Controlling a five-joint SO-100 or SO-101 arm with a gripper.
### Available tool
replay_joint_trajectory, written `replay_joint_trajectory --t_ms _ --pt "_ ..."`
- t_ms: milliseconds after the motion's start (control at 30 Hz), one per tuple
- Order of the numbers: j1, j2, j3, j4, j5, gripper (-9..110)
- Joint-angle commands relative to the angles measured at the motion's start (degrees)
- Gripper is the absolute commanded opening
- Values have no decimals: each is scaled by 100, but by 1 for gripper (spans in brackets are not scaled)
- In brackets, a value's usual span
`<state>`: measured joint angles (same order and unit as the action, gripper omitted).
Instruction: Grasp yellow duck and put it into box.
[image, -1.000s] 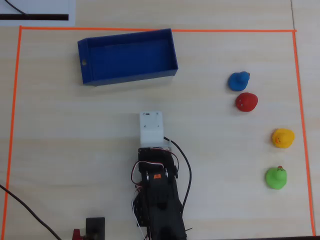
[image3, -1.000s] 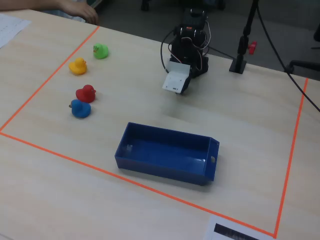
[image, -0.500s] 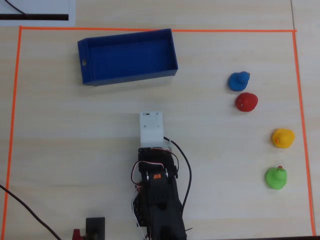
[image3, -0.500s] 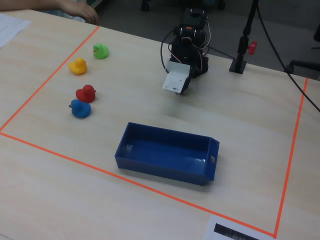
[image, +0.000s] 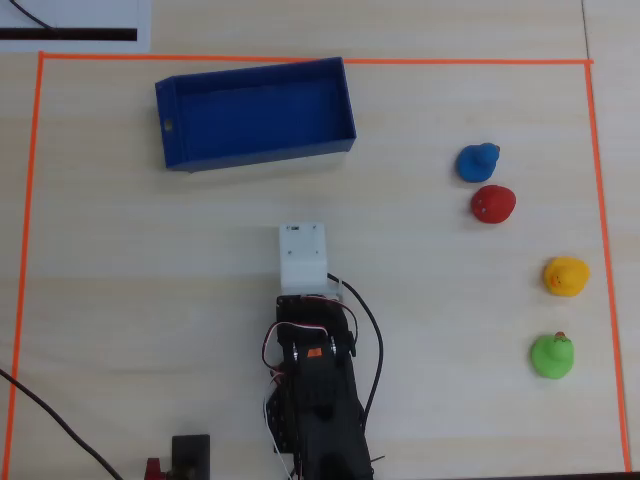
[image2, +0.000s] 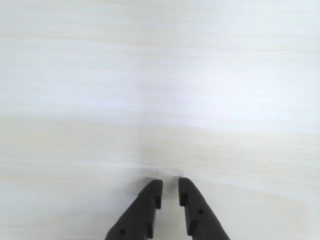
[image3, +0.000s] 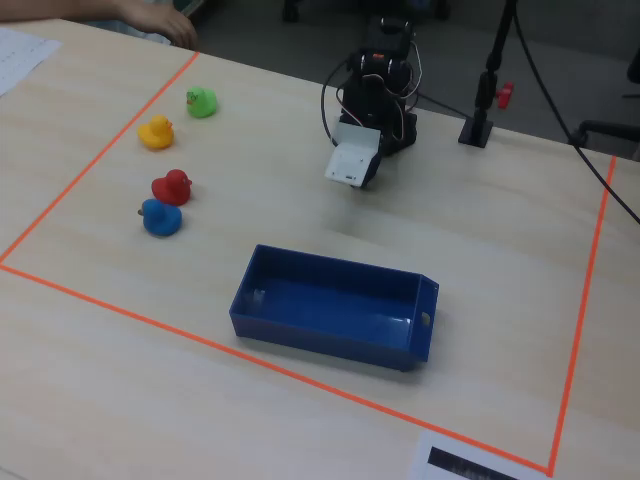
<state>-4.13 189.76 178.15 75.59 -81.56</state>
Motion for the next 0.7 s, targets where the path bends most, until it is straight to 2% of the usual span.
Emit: replay_joint_trajectory --t_ms 0,667 --pt "18 -9 9 18 35 0" --pt "18 -9 9 18 18 0"
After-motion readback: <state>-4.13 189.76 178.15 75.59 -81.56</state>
